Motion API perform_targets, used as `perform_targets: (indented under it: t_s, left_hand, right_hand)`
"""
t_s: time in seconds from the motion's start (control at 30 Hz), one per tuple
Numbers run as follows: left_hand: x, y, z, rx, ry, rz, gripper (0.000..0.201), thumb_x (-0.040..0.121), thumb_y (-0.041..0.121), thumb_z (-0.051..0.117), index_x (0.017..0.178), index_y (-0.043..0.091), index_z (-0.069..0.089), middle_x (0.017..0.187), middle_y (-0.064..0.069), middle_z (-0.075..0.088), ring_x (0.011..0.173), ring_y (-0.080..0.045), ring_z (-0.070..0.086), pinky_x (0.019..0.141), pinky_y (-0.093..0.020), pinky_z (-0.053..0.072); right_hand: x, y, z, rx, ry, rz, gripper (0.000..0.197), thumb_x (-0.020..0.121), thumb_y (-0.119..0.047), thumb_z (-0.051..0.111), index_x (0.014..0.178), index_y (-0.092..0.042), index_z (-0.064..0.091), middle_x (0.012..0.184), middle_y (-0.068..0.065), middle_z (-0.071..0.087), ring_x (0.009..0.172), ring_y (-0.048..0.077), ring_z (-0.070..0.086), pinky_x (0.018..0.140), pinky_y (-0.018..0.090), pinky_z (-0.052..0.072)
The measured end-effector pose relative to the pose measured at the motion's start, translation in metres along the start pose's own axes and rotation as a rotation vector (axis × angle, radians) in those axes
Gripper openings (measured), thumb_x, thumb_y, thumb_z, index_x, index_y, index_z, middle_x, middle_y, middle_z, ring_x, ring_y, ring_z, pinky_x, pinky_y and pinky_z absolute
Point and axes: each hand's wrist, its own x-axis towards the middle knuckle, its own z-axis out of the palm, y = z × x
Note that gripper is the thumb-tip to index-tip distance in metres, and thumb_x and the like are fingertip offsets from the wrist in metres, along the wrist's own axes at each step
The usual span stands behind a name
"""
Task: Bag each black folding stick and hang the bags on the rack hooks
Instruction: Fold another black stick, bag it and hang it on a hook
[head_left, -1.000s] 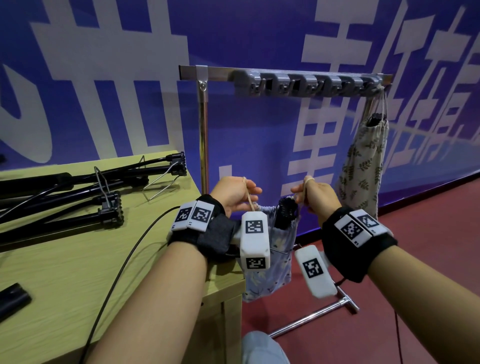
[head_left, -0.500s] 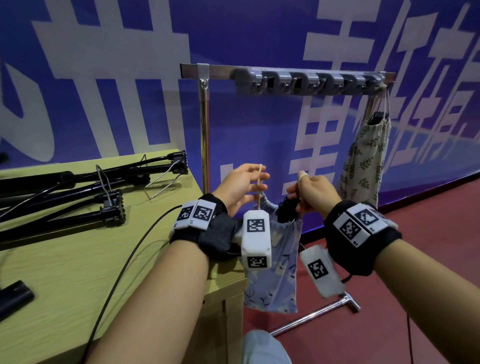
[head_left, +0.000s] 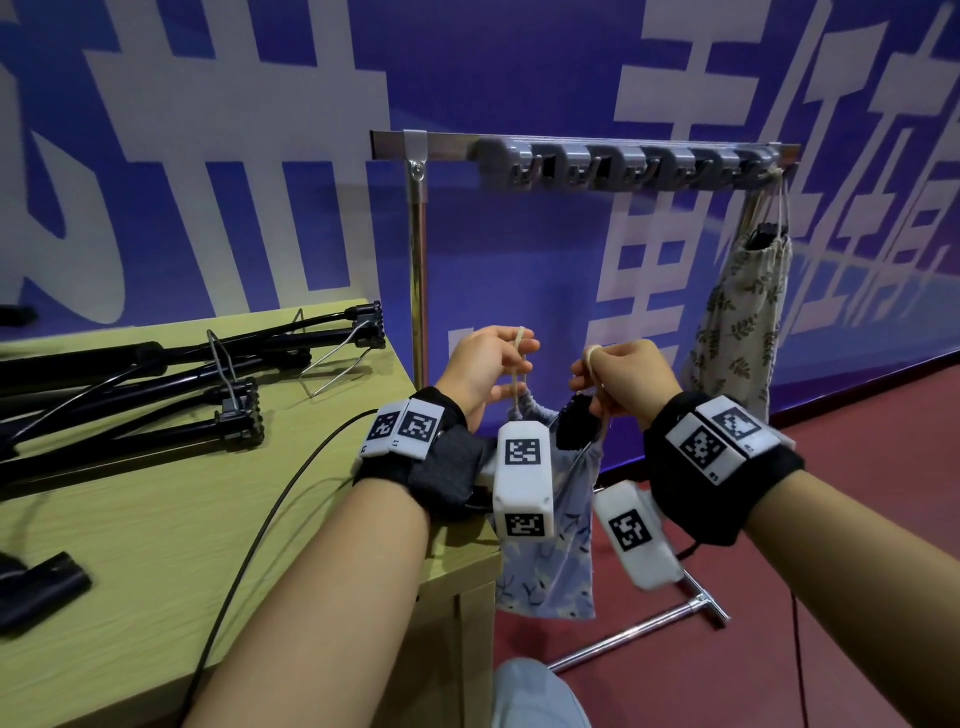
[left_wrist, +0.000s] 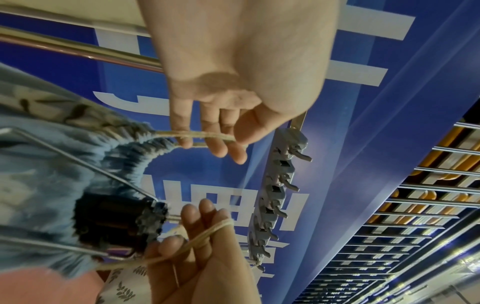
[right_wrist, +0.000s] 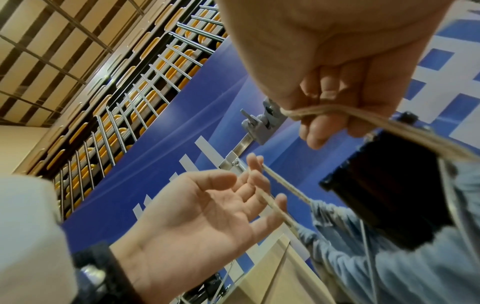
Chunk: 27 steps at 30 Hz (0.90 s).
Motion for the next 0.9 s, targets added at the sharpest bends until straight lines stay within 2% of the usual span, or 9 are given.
perform_targets:
  t_s: [0.17, 0.3, 0.37, 0.47, 0.53, 0.63, 0.77, 0.83, 0.9]
  left_hand:
    - [0.0, 0.002, -0.002, -0.052, -0.002, 0.018, 0.035, 0.085, -0.011, 0.034, 0.103, 0.009, 0.056, 0.091, 0.001, 0.061, 0.074, -0.013, 0.054, 0.068, -0.03, 0.047]
    - [-0.003, 0.003, -0.001, -0.053, -0.104, 0.013, 0.04, 0.085, -0.013, 0.032, 0.112, 0.008, 0.054, 0.098, -0.001, 0.062, 0.084, -0.016, 0.058, 0.075, -0.031, 0.048]
    - [-0.003, 0.003, 0.0, -0.028, -0.102, 0.014, 0.04, 0.086, -0.012, 0.034, 0.114, 0.009, 0.053, 0.102, -0.002, 0.062, 0.085, -0.016, 0.058, 0.077, -0.031, 0.047]
    - [0.0, 0.001, 0.0, 0.099, -0.058, 0.001, 0.052, 0.092, -0.004, 0.037, 0.136, 0.022, 0.041, 0.116, -0.005, 0.057, 0.088, -0.017, 0.055, 0.079, -0.031, 0.043]
    - [0.002, 0.0, -0.001, 0.225, -0.095, -0.047, 0.066, 0.096, 0.006, 0.041, 0.148, 0.038, 0.016, 0.125, -0.008, 0.051, 0.092, -0.019, 0.051, 0.071, -0.029, 0.041]
    - [0.003, -0.001, -0.002, 0.373, -0.137, -0.05, 0.079, 0.097, 0.009, 0.041, 0.145, 0.047, -0.009, 0.12, -0.007, 0.051, 0.078, -0.011, 0.048, 0.059, -0.026, 0.035]
    - [0.005, -0.005, -0.004, 0.475, -0.163, 0.047, 0.093, 0.093, -0.007, 0.041, 0.143, 0.048, -0.015, 0.133, -0.013, 0.047, 0.08, -0.007, 0.054, 0.063, -0.022, 0.042]
    - [0.005, -0.005, -0.004, 0.49, -0.151, 0.11, 0.096, 0.091, -0.008, 0.043, 0.142, 0.049, -0.015, 0.122, -0.009, 0.049, 0.078, -0.017, 0.053, 0.065, -0.027, 0.044]
    - [0.006, -0.005, -0.006, 0.51, -0.126, 0.166, 0.095, 0.091, -0.007, 0.044, 0.143, 0.046, -0.015, 0.109, -0.005, 0.046, 0.078, -0.021, 0.046, 0.063, -0.028, 0.043]
  right_hand:
    - [0.003, 0.0, -0.002, 0.005, 0.022, -0.046, 0.04, 0.098, -0.031, 0.043, 0.071, -0.009, 0.062, 0.06, 0.006, 0.058, 0.049, 0.018, 0.052, 0.053, 0.026, 0.05]
    - [0.008, 0.004, 0.002, -0.107, 0.058, -0.081, 0.047, 0.097, -0.039, 0.039, 0.064, -0.015, 0.062, 0.075, 0.008, 0.069, 0.071, 0.022, 0.063, 0.07, 0.034, 0.056]
    - [0.009, 0.006, 0.005, -0.112, 0.039, -0.074, 0.048, 0.098, -0.04, 0.037, 0.066, -0.015, 0.062, 0.08, 0.009, 0.07, 0.076, 0.022, 0.062, 0.07, 0.033, 0.054]
    - [0.004, 0.003, 0.005, 0.036, -0.03, -0.018, 0.049, 0.101, -0.038, 0.028, 0.085, -0.01, 0.064, 0.089, 0.008, 0.067, 0.075, 0.019, 0.057, 0.063, 0.028, 0.045]
    - [0.001, 0.001, 0.001, 0.093, -0.055, 0.021, 0.048, 0.102, -0.037, 0.023, 0.109, -0.013, 0.064, 0.102, 0.005, 0.065, 0.085, 0.019, 0.054, 0.072, 0.03, 0.04]
    - [-0.001, 0.0, -0.004, 0.183, -0.101, 0.018, 0.042, 0.1, -0.022, 0.026, 0.135, -0.025, 0.048, 0.131, 0.001, 0.055, 0.103, 0.02, 0.05, 0.083, 0.035, 0.037]
    - [-0.003, -0.002, -0.004, 0.061, -0.201, -0.162, 0.071, 0.086, 0.004, 0.036, 0.147, -0.032, 0.026, 0.152, -0.003, 0.03, 0.124, 0.018, 0.045, 0.074, 0.033, 0.043]
    - [-0.004, 0.0, -0.003, -0.143, -0.259, -0.332, 0.082, 0.085, 0.003, 0.046, 0.149, -0.036, 0.012, 0.156, -0.004, 0.02, 0.123, 0.018, 0.047, 0.08, 0.027, 0.045]
    - [-0.004, 0.0, -0.004, -0.205, -0.359, -0.397, 0.091, 0.085, 0.001, 0.053, 0.148, -0.038, 0.001, 0.158, -0.003, 0.009, 0.109, 0.008, 0.05, 0.071, 0.012, 0.044]
